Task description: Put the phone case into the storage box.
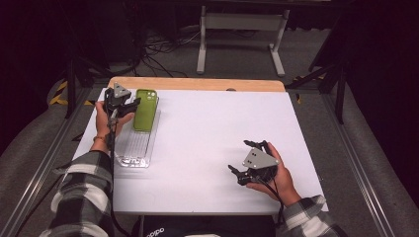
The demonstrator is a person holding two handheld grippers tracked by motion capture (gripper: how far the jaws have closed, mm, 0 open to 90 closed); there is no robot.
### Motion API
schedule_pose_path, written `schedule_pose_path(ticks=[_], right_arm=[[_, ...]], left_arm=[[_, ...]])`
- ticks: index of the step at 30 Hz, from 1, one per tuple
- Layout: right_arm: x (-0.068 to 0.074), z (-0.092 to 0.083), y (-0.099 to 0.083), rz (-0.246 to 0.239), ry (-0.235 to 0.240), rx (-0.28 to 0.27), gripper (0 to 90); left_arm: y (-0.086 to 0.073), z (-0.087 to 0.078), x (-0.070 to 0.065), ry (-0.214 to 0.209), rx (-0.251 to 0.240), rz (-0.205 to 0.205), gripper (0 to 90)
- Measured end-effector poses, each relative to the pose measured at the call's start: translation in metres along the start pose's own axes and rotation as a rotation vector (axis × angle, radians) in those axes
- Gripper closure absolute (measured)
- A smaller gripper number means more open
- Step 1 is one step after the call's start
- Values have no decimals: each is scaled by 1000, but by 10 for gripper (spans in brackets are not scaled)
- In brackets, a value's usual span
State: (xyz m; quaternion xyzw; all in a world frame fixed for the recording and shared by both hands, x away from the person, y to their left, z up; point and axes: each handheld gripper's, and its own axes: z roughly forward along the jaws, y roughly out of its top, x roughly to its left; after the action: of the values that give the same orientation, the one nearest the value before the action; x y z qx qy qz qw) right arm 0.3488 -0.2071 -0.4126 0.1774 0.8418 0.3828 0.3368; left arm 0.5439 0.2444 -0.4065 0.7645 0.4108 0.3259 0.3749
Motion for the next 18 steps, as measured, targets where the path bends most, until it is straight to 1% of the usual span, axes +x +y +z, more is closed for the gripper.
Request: schedule_pose_path(ticks=[1,2,3,4,10,12,15,18], right_arm=[[0,0,0,1,-1,-1,103],[0,0,0,6,1,-5,103],[0,0,0,6,1,-5,103],[0,0,0,6,2,-6,103],[0,0,1,7,2,-11,103],[0,0,1,10,4,-12,103],[0,0,1,10,3,-14,103],[0,-1,1,11,0,-17,103]], left_arm=[[0,-3,1,-1,-13,1,550],[1,-5,0,-6,-19,-9,551],[1,-5,0,-6,-19,-9,550],[2,-7,-1,-6,-36,-8,550],[6,-16,-5,-14,-69,12,537],[7,-19,-6,-18,-84,11,534],[6,-22,-9,-25,-105,23,527],[4,-25,-11,-32,-113,26,509]])
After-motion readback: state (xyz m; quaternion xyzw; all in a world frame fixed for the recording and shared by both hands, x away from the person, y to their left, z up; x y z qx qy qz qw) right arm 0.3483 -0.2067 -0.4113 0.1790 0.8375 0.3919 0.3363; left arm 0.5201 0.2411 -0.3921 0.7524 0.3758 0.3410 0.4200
